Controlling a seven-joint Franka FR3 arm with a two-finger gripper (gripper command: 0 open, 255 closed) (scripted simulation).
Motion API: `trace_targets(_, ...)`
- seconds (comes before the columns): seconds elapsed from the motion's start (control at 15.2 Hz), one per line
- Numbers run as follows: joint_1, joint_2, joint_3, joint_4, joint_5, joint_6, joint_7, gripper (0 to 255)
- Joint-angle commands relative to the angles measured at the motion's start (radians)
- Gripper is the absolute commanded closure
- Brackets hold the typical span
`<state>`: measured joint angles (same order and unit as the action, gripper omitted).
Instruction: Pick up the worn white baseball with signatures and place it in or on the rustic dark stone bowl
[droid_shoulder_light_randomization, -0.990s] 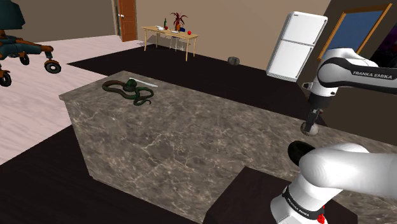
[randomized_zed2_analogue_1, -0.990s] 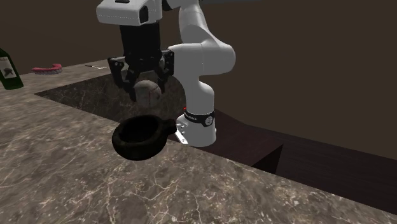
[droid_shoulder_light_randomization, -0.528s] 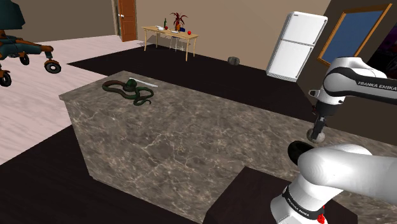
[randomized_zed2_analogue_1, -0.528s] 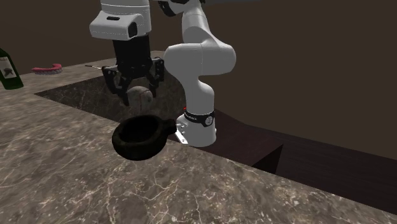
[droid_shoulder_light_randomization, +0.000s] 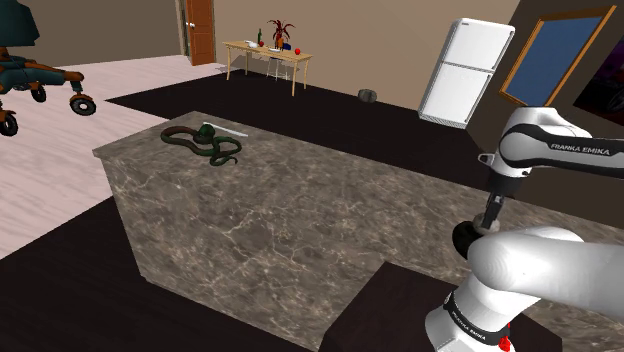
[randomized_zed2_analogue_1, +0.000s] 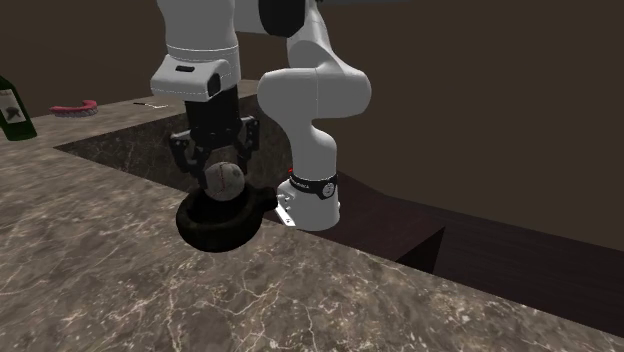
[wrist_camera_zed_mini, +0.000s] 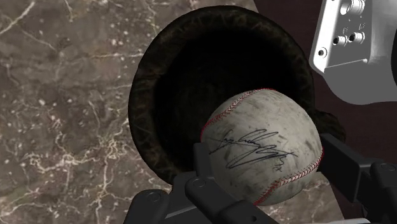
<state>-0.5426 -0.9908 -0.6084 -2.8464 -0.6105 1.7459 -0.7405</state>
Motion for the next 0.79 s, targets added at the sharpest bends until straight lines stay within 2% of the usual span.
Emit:
trace_targets(0.0,-0.004,0.011,-0.018,-0.023,-0.018,0.034,0.006,255)
trace_targets(0.46,-0.004,0.011,-0.018,-0.023,-0.018,0.034,0.006,255)
trace_targets(0.53,-0.004,0.011,-0.018,-0.023,-0.018,0.034,0.006,0)
trace_targets(0.73,-0.004,0.011,-0.018,-0.023,-0.018,0.034,0.006,0)
